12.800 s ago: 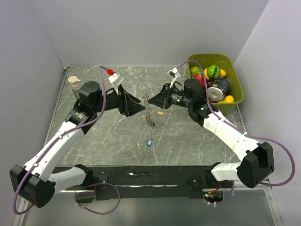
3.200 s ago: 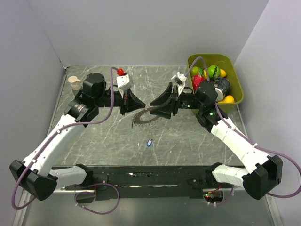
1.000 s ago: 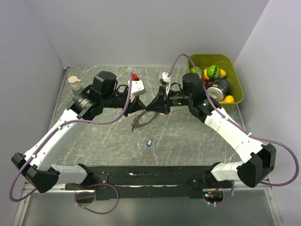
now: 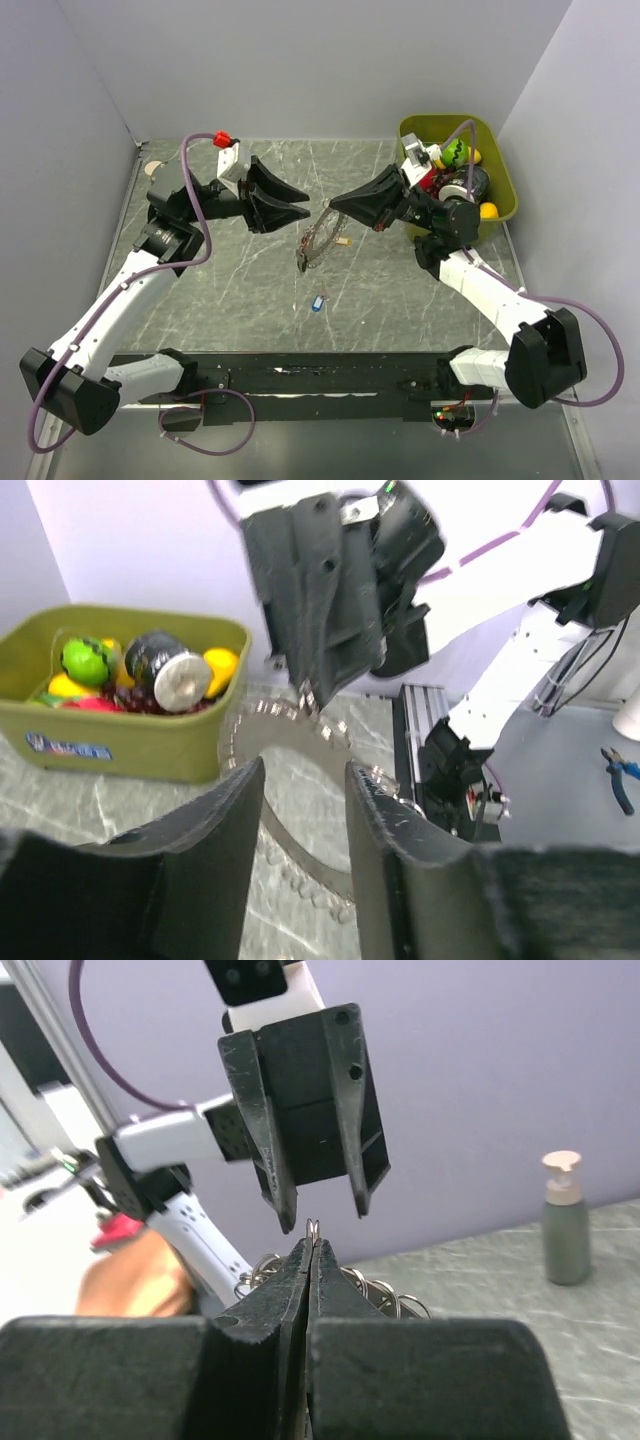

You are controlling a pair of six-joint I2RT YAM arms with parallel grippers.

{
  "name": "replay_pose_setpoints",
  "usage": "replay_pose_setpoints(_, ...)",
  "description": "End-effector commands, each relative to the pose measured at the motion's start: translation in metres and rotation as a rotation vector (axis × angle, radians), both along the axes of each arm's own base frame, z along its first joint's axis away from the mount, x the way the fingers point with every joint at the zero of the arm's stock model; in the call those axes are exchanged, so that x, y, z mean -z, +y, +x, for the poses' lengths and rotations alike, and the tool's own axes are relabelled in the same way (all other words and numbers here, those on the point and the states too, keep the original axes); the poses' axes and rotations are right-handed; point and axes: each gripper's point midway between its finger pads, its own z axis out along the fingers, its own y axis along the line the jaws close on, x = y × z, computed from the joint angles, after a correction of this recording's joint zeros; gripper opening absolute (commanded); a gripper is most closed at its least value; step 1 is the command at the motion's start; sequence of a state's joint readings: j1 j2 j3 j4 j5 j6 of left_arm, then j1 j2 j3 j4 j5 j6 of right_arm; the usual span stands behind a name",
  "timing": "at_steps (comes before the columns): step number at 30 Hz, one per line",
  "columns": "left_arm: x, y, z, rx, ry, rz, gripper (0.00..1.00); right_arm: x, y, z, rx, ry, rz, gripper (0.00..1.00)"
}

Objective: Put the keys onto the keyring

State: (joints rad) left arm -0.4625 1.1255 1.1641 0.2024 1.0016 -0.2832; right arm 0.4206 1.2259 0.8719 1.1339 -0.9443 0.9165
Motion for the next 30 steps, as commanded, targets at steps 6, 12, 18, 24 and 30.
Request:
replay_pose_setpoints(6, -0.026, -0.027, -0.007, 0.024, -0.087, -0.089, 0.36, -0.035, -0.011, -0.013, -0.069, -0.063, 0.145, 0.00)
replay_pose_setpoints(12, -0.023, -0.035, -0.001, 0.009, -0.075, -0.079, 0.34, -0.035, -0.011, -0.015, -0.048, -0.075, 0.125, 0.00)
replay_pose_setpoints(18, -0.038, -0.026, 0.001, -0.067, -0.115, -0.131, 0.43, -0.030, -0.011, -0.016, -0.049, -0.071, 0.116, 0.00)
replay_pose_setpoints(24, -0.034, -0.023, 0.011, -0.126, -0.107, -0.103, 0.42, -0.027, -0.010, -0.015, -0.050, -0.066, 0.103, 0.00)
replay_pose_setpoints(30, -0.027, -0.023, 0.024, -0.172, -0.076, -0.079, 0.38, -0.027, -0.011, -0.018, -0.041, -0.080, 0.090, 0.00)
